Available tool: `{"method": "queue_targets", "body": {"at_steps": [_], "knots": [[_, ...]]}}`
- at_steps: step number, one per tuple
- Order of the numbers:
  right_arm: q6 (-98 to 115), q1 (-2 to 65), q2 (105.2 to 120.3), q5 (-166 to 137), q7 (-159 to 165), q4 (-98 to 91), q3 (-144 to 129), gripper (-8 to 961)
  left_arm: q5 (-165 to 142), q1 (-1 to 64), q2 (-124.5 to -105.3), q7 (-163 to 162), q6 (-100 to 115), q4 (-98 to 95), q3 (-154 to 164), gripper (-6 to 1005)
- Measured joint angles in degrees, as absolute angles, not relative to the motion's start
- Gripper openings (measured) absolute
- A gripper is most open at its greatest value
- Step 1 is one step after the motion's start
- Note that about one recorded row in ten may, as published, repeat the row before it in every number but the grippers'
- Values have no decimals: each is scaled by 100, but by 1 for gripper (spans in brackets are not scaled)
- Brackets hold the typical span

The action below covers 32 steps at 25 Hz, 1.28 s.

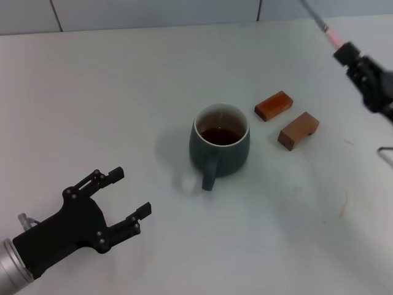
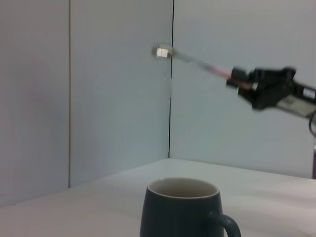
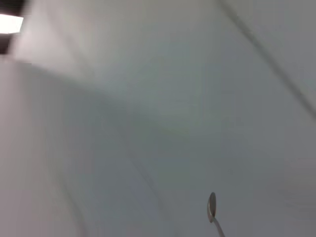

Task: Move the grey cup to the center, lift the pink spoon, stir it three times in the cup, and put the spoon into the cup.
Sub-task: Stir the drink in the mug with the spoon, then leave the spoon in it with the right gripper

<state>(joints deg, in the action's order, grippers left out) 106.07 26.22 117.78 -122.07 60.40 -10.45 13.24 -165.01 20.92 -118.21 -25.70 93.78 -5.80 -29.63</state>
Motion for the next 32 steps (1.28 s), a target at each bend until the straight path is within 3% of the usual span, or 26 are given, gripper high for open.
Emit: {"method": "queue_targets", "body": {"at_steps": [3,5,10,19,22,25,32], "knots": [[11120,2829,11662,-12220,6399,-1506,1057,120,-16518,2091,-11821,-2566,9357,-580,-2947,815],[11700,3198,11423,-12204,7228,-2182,448,120,-16529,2092,-11821,-2562,9324,-580,-2938,815],[11945,3749,11216,-12148,8398,-3283,-351,119,-16550,2099,-11821,-2559,9286,-583,-2891,815],[11474,4339,11144,-12180,10137,-5194,-2299,120,-16551,2094,-11821,-2557,9296,-580,-2847,815],[11200,4500,11050,-12270,10813,-5733,-3162,120,-16549,2098,-11821,-2557,9301,-580,-2816,815],[11124,4972,10848,-12777,11454,-5943,-3839,119,-16550,2105,-11821,-2557,9294,-580,-2784,814],[11252,5884,10805,-13942,11760,-5760,-4244,120,-16533,2112,-11828,-2557,9288,-580,-2759,814]]}}
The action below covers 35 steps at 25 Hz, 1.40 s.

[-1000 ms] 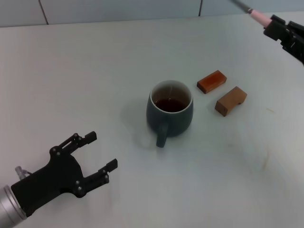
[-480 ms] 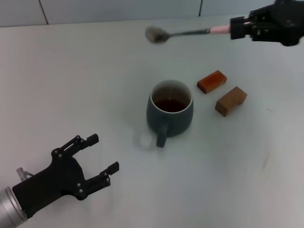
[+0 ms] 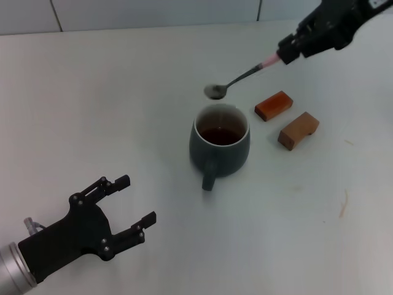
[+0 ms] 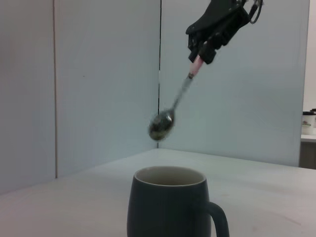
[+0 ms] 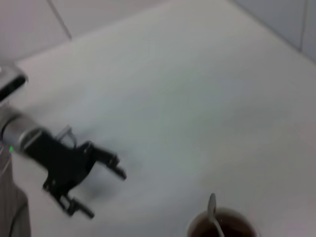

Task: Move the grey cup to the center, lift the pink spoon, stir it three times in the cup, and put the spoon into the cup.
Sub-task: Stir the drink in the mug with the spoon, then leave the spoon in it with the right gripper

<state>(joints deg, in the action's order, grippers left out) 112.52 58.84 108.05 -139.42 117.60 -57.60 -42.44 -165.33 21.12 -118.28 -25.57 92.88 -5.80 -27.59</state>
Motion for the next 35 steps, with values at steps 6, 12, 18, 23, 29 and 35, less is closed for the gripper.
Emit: {"method": "queue_targets", "body": {"at_steps": [6,12,18,23,29,35], "knots": [[11300,6576,10810,-14629,11784,-5261,-4542,120,-16515,2109,-11830,-2557,9288,-580,-2761,814],[11125,7112,11001,-15299,11876,-5022,-4953,119,-16514,2115,-11837,-2557,9289,-567,-2765,815],[10528,7474,11272,-15728,12023,-4601,-5677,120,-16519,2118,-11839,-2557,9216,-532,-2761,815],[10214,7657,11427,-15922,11959,-4308,-5775,120,-16516,2118,-11839,-2557,9195,-519,-2760,814],[9995,7745,11548,-15926,11928,-4092,-6050,119,-16516,2118,-11839,-2570,9193,-501,-2768,815],[9966,7777,11736,-15930,11882,-4081,-6285,120,-16516,2100,-11839,-2570,9190,-480,-2785,814]]}}
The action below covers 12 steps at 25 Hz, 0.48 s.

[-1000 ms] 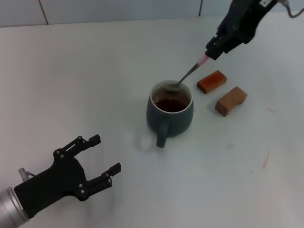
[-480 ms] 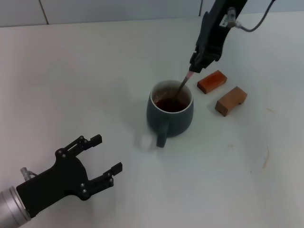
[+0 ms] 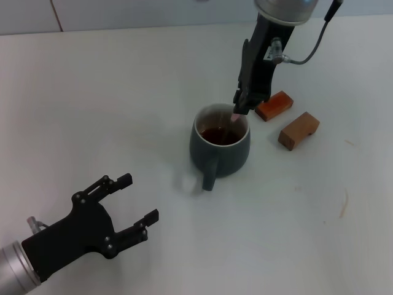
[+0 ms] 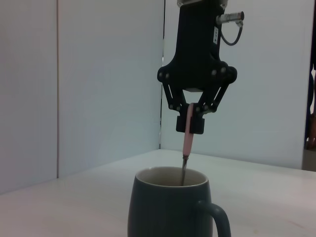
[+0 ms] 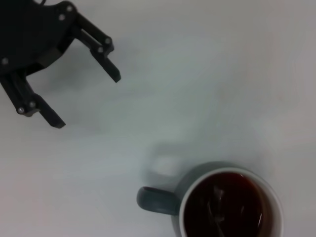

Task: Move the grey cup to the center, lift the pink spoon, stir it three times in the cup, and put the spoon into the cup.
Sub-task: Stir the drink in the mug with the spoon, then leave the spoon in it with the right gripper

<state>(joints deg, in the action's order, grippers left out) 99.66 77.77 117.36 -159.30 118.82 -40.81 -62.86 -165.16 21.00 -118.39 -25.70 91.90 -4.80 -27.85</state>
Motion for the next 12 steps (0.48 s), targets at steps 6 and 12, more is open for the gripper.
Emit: {"method": "queue_targets", "body": {"at_steps": [6,12], "knots": [[9786,7874,11813,-15884,11866,-4083,-6310,120,-16514,2074,-11839,-2560,9184,-445,-2794,815],[9618,7919,11830,-16107,11987,-4065,-6323,119,-16514,2061,-11846,-2558,9184,-431,-2788,815]]}}
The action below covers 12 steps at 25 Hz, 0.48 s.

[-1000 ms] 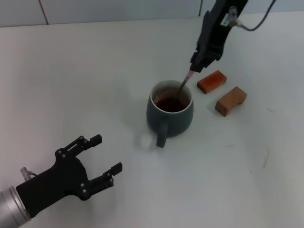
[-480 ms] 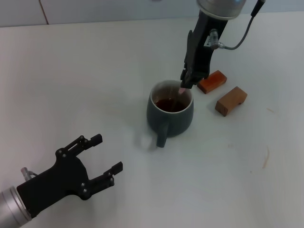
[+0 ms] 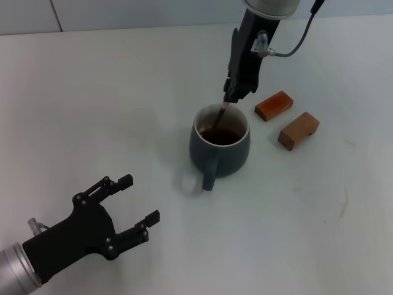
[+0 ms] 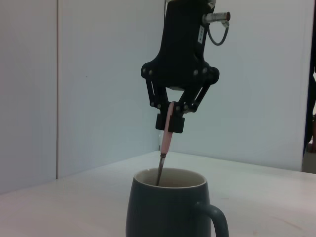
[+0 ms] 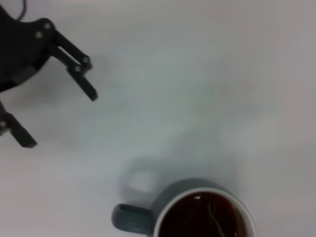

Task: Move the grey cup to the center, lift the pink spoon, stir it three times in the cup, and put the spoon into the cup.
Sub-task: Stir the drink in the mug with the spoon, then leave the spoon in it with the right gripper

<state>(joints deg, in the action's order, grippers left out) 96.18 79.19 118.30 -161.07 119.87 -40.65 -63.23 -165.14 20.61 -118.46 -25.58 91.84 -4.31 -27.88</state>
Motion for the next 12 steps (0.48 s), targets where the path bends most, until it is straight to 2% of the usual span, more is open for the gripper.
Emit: {"method": "queue_targets", "body": {"at_steps": [12], "knots": [[10185,8049,11882,-16207,12009,-4064,-6302,119,-16515,2047,-11842,-2557,9200,-431,-2795,815]]}}
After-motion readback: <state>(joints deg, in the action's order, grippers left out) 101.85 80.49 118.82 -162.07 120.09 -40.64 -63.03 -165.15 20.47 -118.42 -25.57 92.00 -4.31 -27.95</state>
